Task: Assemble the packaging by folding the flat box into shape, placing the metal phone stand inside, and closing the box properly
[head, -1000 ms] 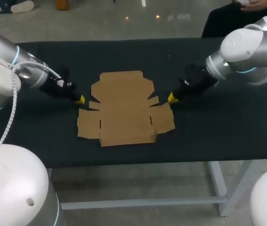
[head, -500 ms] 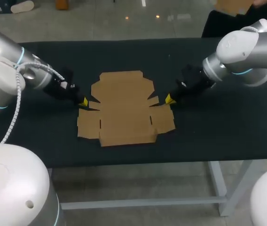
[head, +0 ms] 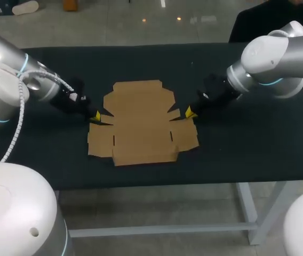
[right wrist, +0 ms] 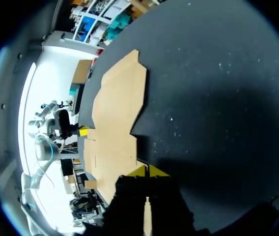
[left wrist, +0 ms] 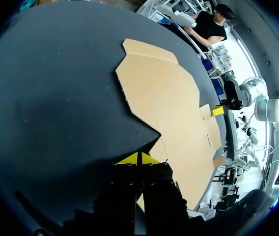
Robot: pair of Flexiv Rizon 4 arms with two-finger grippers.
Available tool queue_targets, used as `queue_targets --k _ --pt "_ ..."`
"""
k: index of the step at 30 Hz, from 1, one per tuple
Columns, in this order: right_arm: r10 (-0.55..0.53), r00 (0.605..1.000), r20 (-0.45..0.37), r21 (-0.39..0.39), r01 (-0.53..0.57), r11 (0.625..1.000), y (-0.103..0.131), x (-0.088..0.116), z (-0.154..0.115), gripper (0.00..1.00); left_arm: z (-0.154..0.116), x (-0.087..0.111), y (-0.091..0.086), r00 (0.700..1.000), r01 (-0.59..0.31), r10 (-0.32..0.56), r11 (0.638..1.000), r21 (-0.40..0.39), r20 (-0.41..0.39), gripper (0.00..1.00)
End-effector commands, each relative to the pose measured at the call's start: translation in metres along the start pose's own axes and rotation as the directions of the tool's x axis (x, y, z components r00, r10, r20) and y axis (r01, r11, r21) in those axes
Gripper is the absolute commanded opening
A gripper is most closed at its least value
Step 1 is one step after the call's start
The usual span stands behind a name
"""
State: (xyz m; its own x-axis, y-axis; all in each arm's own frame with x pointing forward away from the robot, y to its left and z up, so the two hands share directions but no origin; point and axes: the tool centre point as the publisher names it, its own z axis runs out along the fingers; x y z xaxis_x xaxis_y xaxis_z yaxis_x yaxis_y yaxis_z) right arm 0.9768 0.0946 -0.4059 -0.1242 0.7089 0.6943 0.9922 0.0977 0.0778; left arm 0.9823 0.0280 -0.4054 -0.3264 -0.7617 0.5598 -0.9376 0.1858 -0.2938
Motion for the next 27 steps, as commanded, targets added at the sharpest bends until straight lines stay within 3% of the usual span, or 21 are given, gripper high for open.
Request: queue_targets --k 1,12,27 --pt "-0.001 1.000 0.006 -0.007 0.001 1.000 0.000 0.001 -0.002 0.00 -0.001 0.001 0.000 1.000 -0.001 0.001 1.000 -0.002 0.000 0.00" --pt "0.012 1.000 0.023 -0.046 -0.011 0.999 0.013 -0.002 -0.010 0.00 -0.004 0.003 -0.001 1.000 -0.012 0.012 1.000 0.005 0.003 0.00" --pt "0.003 0.999 0.044 -0.025 -0.002 1.000 0.034 -0.009 0.008 0.00 -0.003 0.003 -0.003 1.000 -0.013 0.013 1.000 -0.003 0.006 0.00"
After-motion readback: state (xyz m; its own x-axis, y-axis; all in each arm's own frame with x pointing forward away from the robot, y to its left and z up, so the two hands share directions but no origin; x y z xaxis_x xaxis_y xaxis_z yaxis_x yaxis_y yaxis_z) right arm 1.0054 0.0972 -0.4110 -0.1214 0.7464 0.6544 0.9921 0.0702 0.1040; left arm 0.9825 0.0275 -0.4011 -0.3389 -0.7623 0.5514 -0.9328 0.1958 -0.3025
